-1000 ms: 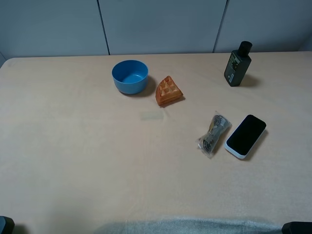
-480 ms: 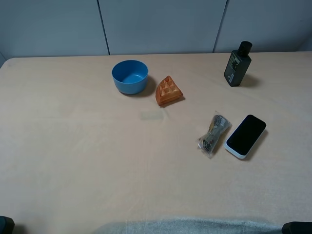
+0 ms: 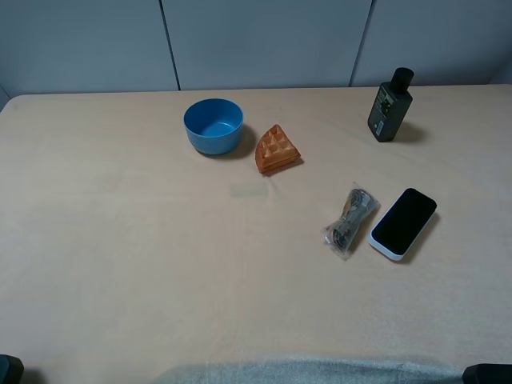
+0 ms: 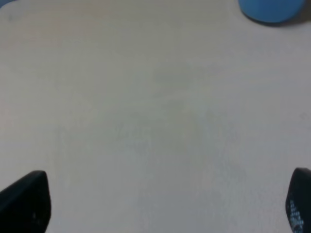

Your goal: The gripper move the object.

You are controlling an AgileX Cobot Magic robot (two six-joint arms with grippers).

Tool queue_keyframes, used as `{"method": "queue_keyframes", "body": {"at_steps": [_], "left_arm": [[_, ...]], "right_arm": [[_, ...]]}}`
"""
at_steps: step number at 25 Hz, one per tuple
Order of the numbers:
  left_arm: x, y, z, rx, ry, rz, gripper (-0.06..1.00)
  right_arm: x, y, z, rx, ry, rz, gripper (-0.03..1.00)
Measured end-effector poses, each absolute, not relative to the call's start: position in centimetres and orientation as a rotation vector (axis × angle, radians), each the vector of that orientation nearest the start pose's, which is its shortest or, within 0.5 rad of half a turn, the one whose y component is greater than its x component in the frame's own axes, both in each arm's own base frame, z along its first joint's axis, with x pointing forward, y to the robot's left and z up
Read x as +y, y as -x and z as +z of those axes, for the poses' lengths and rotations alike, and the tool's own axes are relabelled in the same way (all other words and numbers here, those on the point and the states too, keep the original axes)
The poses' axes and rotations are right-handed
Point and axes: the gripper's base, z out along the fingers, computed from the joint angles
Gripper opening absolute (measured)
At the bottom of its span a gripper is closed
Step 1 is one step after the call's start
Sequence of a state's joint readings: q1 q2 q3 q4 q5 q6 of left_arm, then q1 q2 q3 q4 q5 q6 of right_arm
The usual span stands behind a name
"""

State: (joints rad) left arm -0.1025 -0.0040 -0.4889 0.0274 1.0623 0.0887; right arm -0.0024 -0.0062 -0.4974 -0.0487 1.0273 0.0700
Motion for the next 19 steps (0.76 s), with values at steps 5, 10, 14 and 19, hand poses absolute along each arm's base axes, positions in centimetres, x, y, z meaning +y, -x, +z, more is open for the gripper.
{"method": "queue_keyframes", "body": {"at_steps": [5,10,14,19], "left_arm": [[0.26,0.41,27.41,2.043,-0.197,0.025,0.96],[0.26,0.41,27.41,2.043,-0.201,0.028,0.96],[0.26,0.41,27.41,2.043,-0.201,0.028,0.96],[0.26,0.41,27.41,2.043,-0.201,0.028,0.96]], "right_arm": [[-0.37,0.43,27.93,2.005,-0.074,-0.014,0.69],[-0.37,0.43,27.93,2.005,-0.074,-0.014,0.69],[-0.37,0.43,27.93,2.005,-0.074,-0.014,0.69],[-0.37,0.43,27.93,2.005,-0.074,-0.014,0.69]]}}
